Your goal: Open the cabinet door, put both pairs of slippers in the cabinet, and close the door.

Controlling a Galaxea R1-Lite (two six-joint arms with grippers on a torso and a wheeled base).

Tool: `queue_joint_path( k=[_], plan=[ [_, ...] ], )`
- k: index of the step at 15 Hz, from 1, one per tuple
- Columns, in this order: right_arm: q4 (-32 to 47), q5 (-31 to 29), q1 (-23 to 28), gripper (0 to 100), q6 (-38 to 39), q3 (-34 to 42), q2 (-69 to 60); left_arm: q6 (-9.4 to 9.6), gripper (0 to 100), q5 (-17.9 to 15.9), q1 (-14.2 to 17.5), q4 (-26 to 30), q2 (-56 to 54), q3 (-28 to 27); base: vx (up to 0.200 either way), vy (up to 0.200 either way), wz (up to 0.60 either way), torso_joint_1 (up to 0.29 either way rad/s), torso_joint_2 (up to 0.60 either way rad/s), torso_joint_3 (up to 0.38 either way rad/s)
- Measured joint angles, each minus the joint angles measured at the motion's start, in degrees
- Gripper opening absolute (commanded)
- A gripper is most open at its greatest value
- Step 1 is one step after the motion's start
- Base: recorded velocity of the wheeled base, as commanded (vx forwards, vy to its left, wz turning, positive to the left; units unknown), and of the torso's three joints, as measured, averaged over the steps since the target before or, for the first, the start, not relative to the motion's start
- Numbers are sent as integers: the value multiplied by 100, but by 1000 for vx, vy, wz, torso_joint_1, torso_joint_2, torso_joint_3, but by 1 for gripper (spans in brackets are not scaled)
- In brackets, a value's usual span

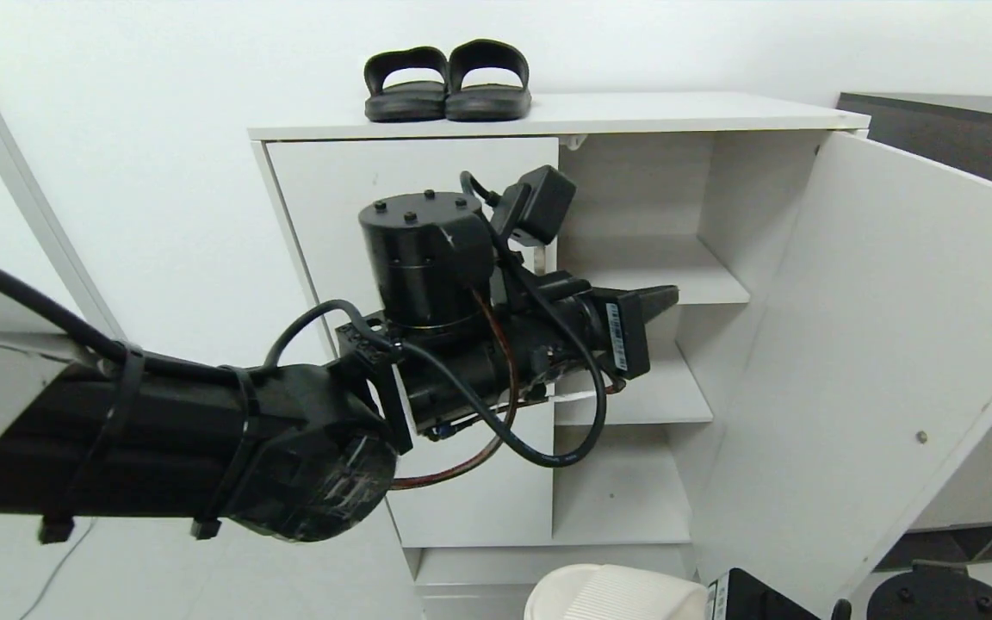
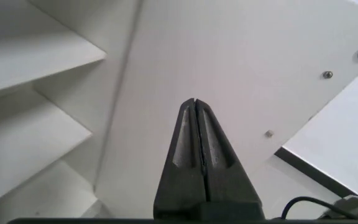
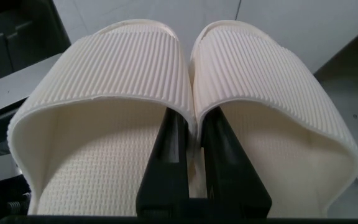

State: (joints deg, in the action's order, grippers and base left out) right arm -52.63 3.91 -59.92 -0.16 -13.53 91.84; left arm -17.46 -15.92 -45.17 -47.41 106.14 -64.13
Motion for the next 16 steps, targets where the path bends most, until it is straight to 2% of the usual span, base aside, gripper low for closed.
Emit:
queue_joint_path(
  k=[2,5,9,11,13,14,16],
  plan=[
    [-6,-11,-2,0,21,-11,5,2,0,0,160,4,-282,260,0,0,0,0,0,0],
    [-9,-30,7,0,6,-60,5,11,0,82,460,118,-1122,992,0,0,0,0,0,0],
    [-80,-37,57,0,16,-63,5,101,0,714,978,975,-2875,2205,0,0,0,0,0,0],
    [-85,-37,229,0,37,-74,9,235,0,1113,1267,1808,-3862,2604,0,0,0,0,0,0],
    [-90,-37,440,0,51,-121,20,438,0,1641,1631,3039,-5285,2957,0,0,0,0,0,0],
    [-107,-35,499,0,49,-132,40,534,0,1887,1868,3729,-6020,3120,0,0,0,0,0,0],
    [-247,-39,545,0,51,-140,99,734,0,2309,2588,4975,-7492,3473,0,0,0,0,0,0]
  ],
)
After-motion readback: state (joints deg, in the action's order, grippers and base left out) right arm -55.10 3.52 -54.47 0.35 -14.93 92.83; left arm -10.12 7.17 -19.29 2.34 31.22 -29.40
